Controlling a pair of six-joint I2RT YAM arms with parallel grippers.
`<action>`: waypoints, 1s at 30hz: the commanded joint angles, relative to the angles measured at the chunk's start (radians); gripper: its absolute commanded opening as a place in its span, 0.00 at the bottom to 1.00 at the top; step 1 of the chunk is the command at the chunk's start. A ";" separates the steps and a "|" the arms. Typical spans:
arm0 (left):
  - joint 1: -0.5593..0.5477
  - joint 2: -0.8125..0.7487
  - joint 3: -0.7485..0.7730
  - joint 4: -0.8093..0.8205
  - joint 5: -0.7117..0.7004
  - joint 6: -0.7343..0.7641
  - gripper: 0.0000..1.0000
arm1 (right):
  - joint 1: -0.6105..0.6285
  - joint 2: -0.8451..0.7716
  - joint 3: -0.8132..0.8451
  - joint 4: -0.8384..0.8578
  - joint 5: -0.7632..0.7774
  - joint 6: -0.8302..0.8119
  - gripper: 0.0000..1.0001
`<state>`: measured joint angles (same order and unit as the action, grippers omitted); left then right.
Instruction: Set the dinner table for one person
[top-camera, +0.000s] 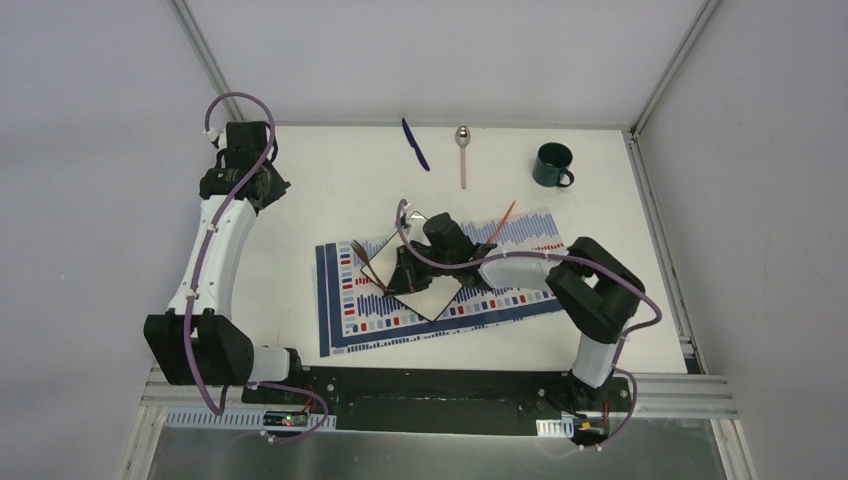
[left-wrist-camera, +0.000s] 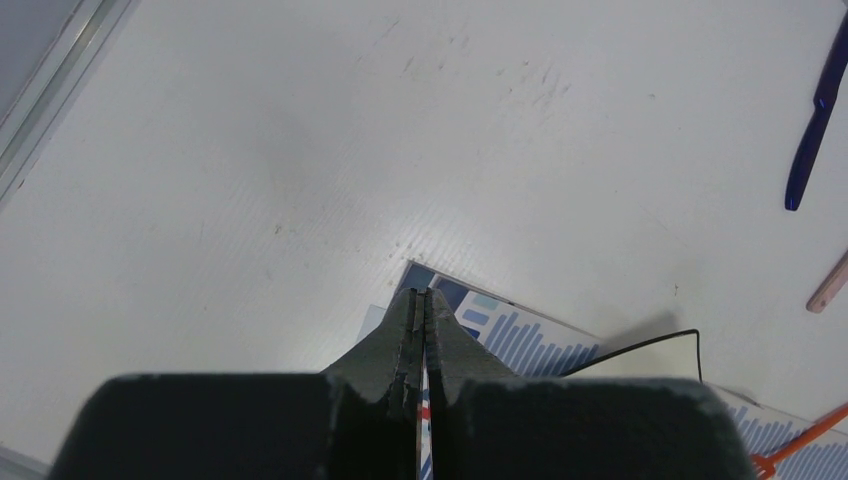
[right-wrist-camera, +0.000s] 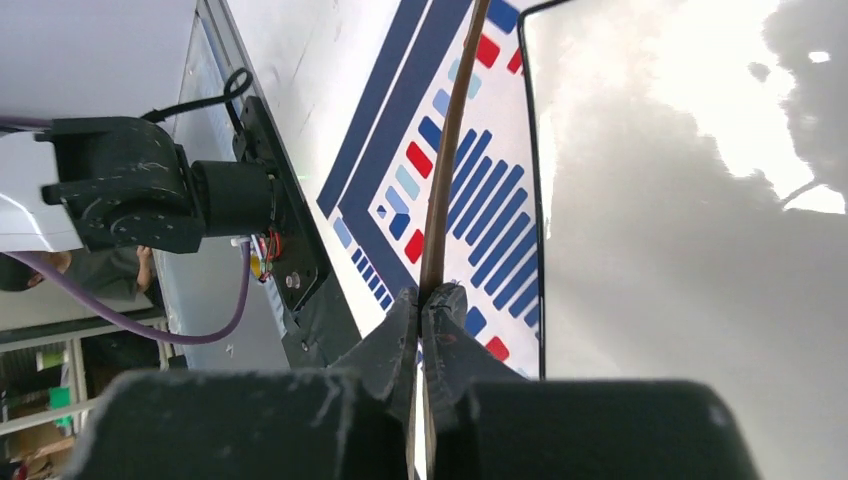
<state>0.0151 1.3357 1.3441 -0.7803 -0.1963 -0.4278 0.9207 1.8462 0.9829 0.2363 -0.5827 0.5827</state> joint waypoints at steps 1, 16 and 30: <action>0.012 0.005 0.012 0.041 0.026 -0.012 0.00 | -0.025 -0.129 -0.013 -0.045 0.038 -0.059 0.00; 0.009 0.022 -0.035 0.089 0.084 -0.033 0.00 | -0.069 -0.278 -0.208 -0.105 0.218 -0.035 0.00; -0.012 0.038 -0.098 0.145 0.123 -0.046 0.00 | -0.087 -0.282 -0.239 -0.119 0.256 -0.008 0.30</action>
<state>0.0128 1.3674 1.2678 -0.6884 -0.0940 -0.4603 0.8360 1.5963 0.7216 0.1055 -0.3374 0.5735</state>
